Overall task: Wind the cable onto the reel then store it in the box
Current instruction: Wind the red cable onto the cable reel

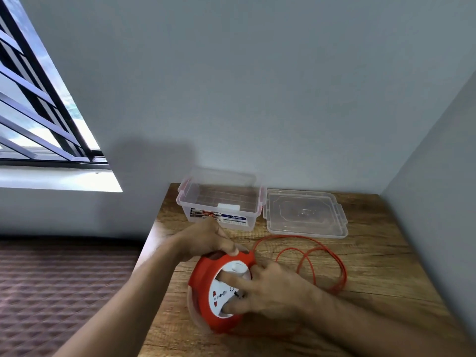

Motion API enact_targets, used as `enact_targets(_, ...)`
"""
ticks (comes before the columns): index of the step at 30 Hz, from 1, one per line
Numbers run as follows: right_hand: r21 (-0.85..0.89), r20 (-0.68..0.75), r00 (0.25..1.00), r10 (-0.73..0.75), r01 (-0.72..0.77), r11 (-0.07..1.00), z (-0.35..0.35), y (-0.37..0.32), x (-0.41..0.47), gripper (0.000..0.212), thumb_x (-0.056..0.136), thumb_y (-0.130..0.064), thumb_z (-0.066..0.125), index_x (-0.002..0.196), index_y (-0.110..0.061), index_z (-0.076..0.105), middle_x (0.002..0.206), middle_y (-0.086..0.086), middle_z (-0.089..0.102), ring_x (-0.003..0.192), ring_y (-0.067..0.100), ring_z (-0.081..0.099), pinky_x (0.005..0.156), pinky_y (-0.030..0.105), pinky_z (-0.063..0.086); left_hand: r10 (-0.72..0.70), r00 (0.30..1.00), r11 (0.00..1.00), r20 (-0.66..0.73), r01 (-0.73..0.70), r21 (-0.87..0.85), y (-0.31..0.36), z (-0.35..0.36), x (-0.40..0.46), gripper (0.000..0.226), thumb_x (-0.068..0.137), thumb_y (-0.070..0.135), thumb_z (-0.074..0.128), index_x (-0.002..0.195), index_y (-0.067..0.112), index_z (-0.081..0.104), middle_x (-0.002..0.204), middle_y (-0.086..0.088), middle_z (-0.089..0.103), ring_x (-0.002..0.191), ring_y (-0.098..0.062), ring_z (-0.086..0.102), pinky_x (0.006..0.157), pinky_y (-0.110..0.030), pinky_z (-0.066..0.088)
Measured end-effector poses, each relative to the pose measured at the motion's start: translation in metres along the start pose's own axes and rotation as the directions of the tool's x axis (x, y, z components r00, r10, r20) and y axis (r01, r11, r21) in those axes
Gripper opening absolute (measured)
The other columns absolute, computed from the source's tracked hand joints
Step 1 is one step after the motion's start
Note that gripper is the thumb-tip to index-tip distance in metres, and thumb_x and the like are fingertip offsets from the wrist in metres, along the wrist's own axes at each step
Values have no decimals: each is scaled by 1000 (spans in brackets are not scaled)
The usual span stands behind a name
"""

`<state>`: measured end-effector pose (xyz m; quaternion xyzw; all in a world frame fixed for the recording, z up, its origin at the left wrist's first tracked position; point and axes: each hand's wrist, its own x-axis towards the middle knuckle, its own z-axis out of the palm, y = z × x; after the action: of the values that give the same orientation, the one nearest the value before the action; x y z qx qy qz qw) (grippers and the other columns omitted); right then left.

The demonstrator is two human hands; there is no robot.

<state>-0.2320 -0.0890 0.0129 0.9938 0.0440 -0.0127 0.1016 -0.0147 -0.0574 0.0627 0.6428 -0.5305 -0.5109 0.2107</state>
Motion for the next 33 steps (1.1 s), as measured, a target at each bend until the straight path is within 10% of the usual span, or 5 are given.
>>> enact_targets(5, 14, -126, 985, 115, -114, 993, 11, -7, 0, 35, 97, -30, 51, 130, -41, 47, 146, 11, 34, 75, 30, 63, 60, 42, 56, 46, 996, 998, -77, -50, -49, 3, 2, 0, 25, 82, 1, 76, 73, -21, 68, 56, 4, 73, 76, -4, 79, 77, -24, 60)
enact_targets(9, -22, -248, 954, 166, -177, 984, 18, -13, -1, 26, 97, -33, 55, 122, -38, 54, 142, 12, 46, 111, 36, 55, 81, 46, 51, 55, 993, 991, -107, -68, -118, 6, 3, 1, 31, 81, 3, 77, 53, 15, 77, 73, 0, 82, 94, -11, 80, 88, -31, 60)
enact_targets(22, 184, -226, 822, 522, -490, 852, 35, -12, -7, 35, 85, -23, 67, 118, -32, 59, 148, 19, 41, 132, 40, 41, 98, 55, 46, -15, 889, 934, -458, -151, -324, -16, 0, 5, 27, 85, 17, 76, 65, -2, 74, 73, -25, 75, 68, -32, 71, 66, -37, 58)
enact_targets(27, 246, -71, 768, 637, -605, 757, 23, -13, -3, 34, 87, -38, 69, 119, -37, 59, 149, 18, 45, 110, 35, 58, 78, 49, 55, -29, 824, 891, -565, -234, -388, -23, 7, 7, 26, 89, 12, 73, 83, -14, 73, 88, -34, 75, 78, -49, 73, 69, -40, 60)
enact_targets(33, 268, 86, 854, 514, -517, 813, 16, 5, -9, 40, 95, -32, 55, 131, -45, 46, 163, 15, 19, 84, 32, 70, 66, 40, 57, -57, 832, 876, -552, -224, -427, -31, 13, 6, 43, 90, 6, 71, 48, 16, 70, 51, -4, 69, 53, -19, 68, 57, -32, 55)
